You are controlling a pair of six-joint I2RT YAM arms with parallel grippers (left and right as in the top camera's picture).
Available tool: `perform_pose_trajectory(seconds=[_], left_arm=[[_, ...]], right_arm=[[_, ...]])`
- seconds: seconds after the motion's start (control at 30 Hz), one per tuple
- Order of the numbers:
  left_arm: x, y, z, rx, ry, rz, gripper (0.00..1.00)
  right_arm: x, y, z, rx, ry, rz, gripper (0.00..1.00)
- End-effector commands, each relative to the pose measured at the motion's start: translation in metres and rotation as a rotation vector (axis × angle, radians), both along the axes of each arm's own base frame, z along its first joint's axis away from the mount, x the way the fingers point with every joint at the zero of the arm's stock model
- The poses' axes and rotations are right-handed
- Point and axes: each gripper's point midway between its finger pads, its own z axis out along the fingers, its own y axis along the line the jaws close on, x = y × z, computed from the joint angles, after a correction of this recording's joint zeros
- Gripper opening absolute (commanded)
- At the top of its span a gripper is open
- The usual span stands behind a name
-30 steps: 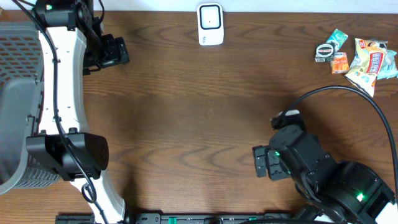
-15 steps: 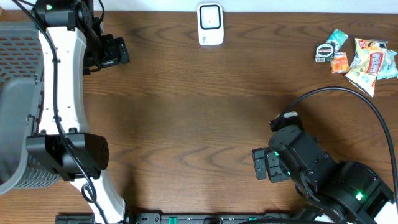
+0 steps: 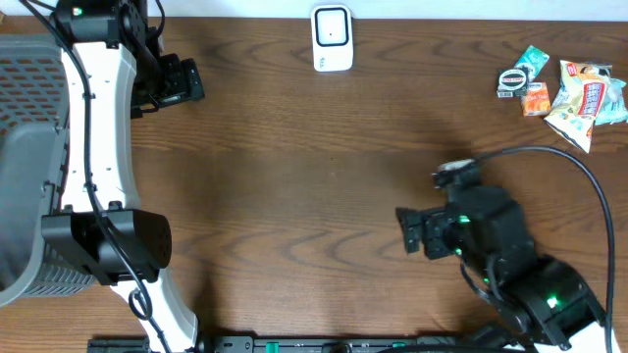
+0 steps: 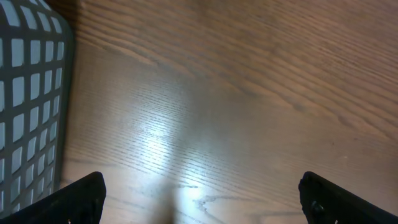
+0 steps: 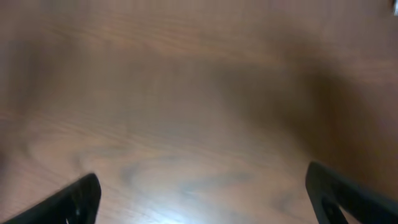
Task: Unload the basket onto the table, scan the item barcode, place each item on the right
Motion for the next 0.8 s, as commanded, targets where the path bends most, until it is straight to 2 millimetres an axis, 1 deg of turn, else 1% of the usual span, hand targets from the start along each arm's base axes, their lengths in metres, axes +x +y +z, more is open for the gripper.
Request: perform_pose_trajectory(seconds=[0.0,0.13,0.2,0.3,0.57,0.77], left_arm=[[0.0,0.003,-0.001,0.01,0.006,0.0,0.98],[0.0,0.003,-0.001,0.01,0.006,0.0,0.98],[0.0,0.003,-0.001,0.01,0.006,0.0,0.97],[0.0,0.003,-0.001,0.01,0.006,0.0,0.98],[0.0,0.003,-0.001,0.01,0.006,0.0,0.98],[0.0,0.003,-0.001,0.01,0.006,-0.001,0.98]], right_arm=[[-0.001,-0.01,-0.02,0.046,-0.055,0.052,0.99],[0.005,-0.033,-0.034,0.098,-0.175,-0.041,0.99],[0.006,-0.044,-0.036,0.115,-0.249,-0.085,0.99],[0.006,-0.055,-0.037,0.118,-0.333,-0.116,0.99],[0.005,-0.072,-0.038,0.12,-0.516,-0.171,0.99],[0.008,-0.076,-0.047,0.127,-0.598,-0.184,0.99]])
